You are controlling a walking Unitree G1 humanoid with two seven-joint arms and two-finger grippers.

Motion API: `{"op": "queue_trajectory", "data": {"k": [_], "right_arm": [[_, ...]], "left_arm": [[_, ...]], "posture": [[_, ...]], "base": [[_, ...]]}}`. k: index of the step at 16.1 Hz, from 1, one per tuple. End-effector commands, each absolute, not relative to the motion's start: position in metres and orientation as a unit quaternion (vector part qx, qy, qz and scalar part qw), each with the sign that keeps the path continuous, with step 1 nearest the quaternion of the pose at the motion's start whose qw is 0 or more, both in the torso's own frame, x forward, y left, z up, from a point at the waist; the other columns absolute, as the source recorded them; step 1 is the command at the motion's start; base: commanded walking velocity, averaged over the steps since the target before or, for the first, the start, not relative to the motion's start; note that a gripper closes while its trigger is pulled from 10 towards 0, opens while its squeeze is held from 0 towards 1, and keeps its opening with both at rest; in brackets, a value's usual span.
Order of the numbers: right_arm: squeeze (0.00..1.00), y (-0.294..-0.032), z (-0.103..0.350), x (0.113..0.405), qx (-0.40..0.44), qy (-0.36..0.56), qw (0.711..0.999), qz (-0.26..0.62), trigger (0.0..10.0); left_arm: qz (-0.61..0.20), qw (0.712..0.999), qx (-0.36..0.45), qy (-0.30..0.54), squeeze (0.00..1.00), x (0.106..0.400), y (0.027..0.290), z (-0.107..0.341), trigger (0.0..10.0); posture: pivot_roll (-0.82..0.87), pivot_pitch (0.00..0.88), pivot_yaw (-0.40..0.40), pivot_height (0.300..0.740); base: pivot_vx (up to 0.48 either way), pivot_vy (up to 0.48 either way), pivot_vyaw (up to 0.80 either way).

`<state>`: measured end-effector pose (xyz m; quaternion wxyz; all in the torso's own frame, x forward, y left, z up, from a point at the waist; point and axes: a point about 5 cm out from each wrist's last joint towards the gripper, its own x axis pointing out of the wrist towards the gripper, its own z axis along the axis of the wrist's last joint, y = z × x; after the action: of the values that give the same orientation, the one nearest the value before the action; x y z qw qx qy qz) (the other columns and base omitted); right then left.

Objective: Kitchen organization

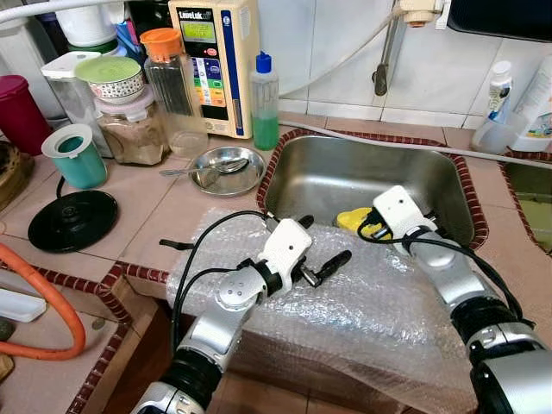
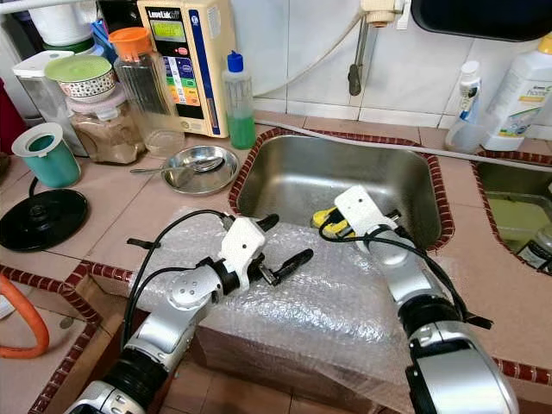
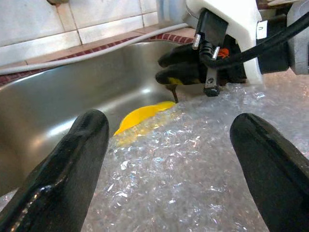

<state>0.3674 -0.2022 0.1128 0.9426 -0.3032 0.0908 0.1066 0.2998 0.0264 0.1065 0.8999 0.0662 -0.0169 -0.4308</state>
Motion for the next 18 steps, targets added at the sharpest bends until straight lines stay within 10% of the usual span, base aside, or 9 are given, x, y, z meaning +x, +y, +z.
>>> {"op": "queue_trajectory", "data": {"k": [1, 16, 17, 18], "right_arm": [[1.00, -0.208, 0.118, 0.371, -0.286, 0.097, 0.950, 0.086, 10.0], [1.00, -0.185, 0.152, 0.374, -0.090, -0.015, 0.994, 0.052, 10.0], [0.96, -0.184, 0.154, 0.371, -0.080, -0.022, 0.996, 0.046, 10.0], [0.05, -0.184, 0.156, 0.367, -0.066, -0.024, 0.997, 0.042, 10.0]], "left_arm": [[-0.425, 0.903, 0.063, -0.017, 1.00, 0.300, 0.029, 0.109, 10.0], [-0.272, 0.961, -0.015, -0.041, 1.00, 0.327, 0.056, 0.134, 10.0], [-0.266, 0.963, -0.027, -0.039, 0.48, 0.327, 0.057, 0.135, 10.0], [-0.258, 0.965, -0.039, -0.035, 0.00, 0.328, 0.060, 0.136, 10.0]], "posture": [[-0.05, 0.000, 0.057, 0.740], [-0.05, 0.000, 0.060, 0.740], [-0.05, 0.000, 0.061, 0.740], [-0.06, 0.000, 0.066, 0.740]], "base": [[0.000, 0.000, 0.00], [0.000, 0.000, 0.00], [0.000, 0.000, 0.00], [0.000, 0.000, 0.00]]}}
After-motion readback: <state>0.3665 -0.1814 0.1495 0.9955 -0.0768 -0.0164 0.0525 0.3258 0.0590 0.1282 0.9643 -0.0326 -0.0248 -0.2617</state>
